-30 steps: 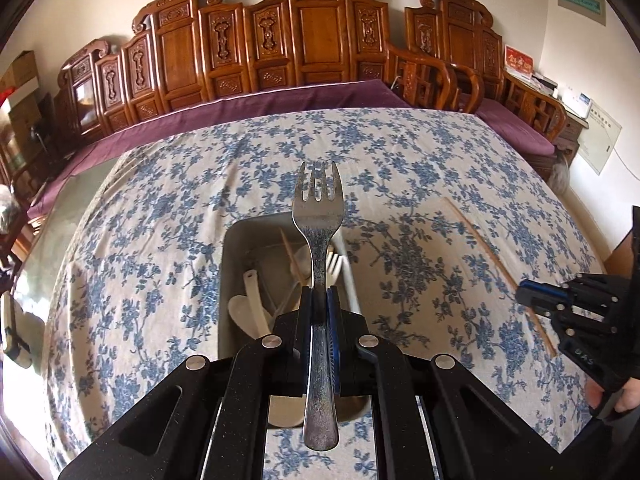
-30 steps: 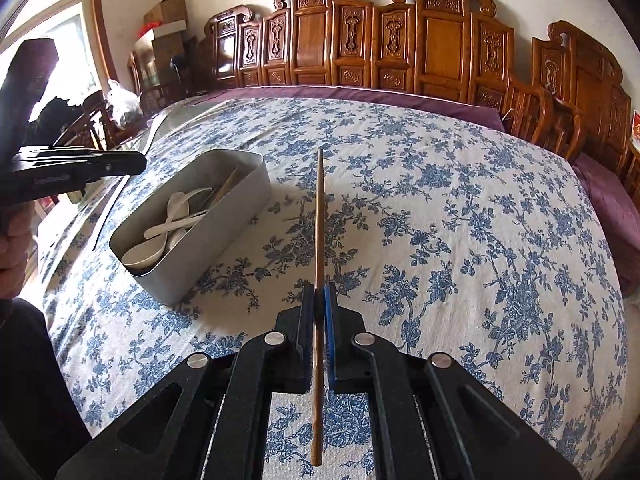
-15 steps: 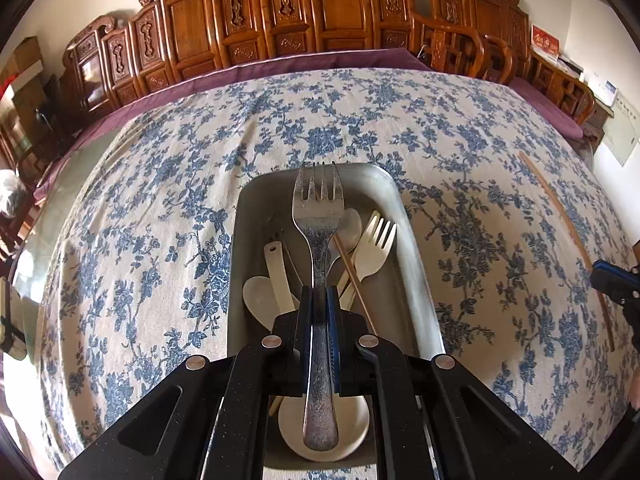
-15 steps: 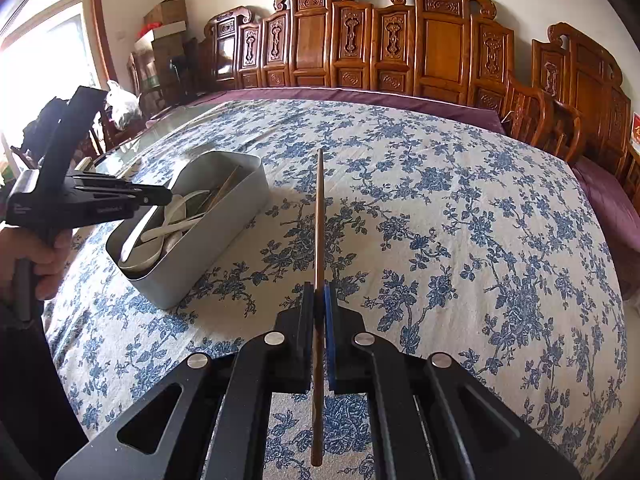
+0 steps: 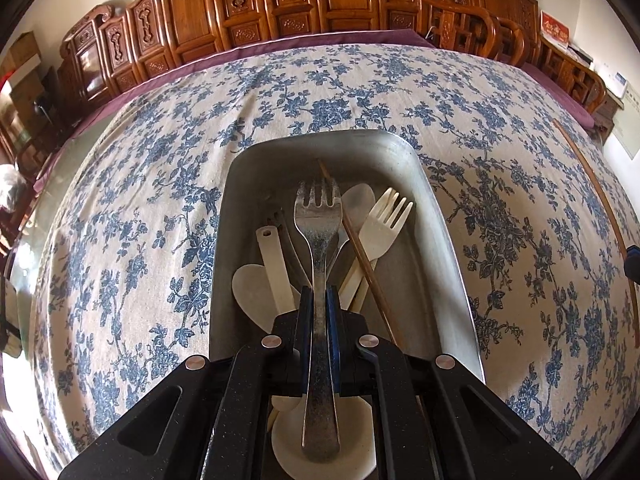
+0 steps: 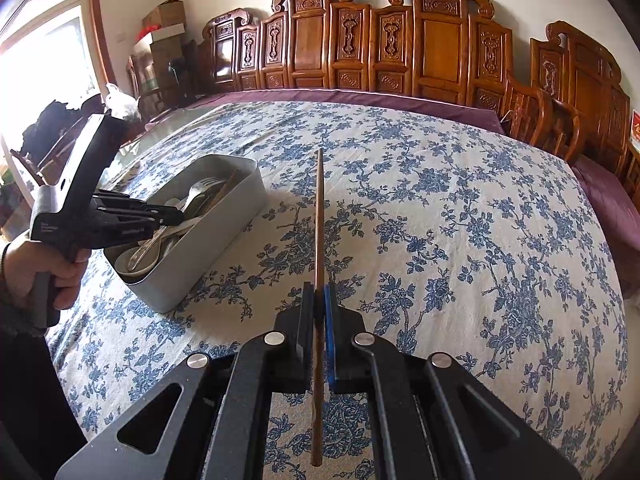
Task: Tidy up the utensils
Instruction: 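Carry the metal fork into the grey tray and open the left gripper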
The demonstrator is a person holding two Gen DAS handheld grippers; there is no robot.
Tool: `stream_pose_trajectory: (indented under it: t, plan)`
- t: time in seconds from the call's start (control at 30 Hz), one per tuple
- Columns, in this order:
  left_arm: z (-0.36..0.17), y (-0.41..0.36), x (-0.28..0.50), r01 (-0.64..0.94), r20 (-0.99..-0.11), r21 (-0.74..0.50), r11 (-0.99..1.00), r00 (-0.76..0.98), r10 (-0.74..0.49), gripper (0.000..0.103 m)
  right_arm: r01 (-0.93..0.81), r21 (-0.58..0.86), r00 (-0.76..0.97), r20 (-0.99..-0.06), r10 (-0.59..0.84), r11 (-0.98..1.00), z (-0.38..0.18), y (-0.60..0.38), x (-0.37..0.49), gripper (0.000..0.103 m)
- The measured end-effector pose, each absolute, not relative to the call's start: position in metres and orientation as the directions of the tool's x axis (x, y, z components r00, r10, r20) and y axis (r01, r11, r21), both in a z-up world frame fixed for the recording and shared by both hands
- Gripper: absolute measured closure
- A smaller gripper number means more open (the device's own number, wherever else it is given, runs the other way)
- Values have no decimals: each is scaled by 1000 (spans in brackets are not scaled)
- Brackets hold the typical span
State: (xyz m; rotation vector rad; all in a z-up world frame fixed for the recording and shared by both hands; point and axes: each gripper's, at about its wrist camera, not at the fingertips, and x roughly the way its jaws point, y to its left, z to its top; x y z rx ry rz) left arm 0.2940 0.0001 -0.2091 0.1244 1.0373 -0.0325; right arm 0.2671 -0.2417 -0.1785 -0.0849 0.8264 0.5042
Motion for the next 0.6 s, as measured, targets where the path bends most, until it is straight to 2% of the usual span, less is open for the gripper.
stream_pose_trajectory:
  t: [0.23, 0.3, 0.37, 0.43, 0.57, 0.6]
  plan:
    - [-198, 3, 295, 73, -854, 71, 995, 520, 23, 95, -462, 119, 567, -722, 396, 879, -179, -242, 267, 97]
    - [-194, 6, 293, 65, -845, 76, 995, 533, 30, 87, -463, 119, 567, -722, 396, 879, -178, -242, 266, 97]
    - [-189, 9, 289, 58, -836, 68, 996, 547, 25, 84, -463, 117, 569, -721, 396, 879, -178, -241, 266, 97]
    - [-185, 11, 285, 56, -833, 61, 997, 554, 20, 71, -462, 116, 570, -721, 395, 879, -178, -240, 265, 97]
    - [-176, 16, 270, 61, -815, 49, 997, 579, 5, 59, -461, 115, 571, -720, 394, 880, -179, -238, 265, 97]
    - [-175, 16, 267, 63, -811, 47, 997, 585, 1, 53, -462, 116, 571, -720, 394, 880, -179, -237, 264, 97]
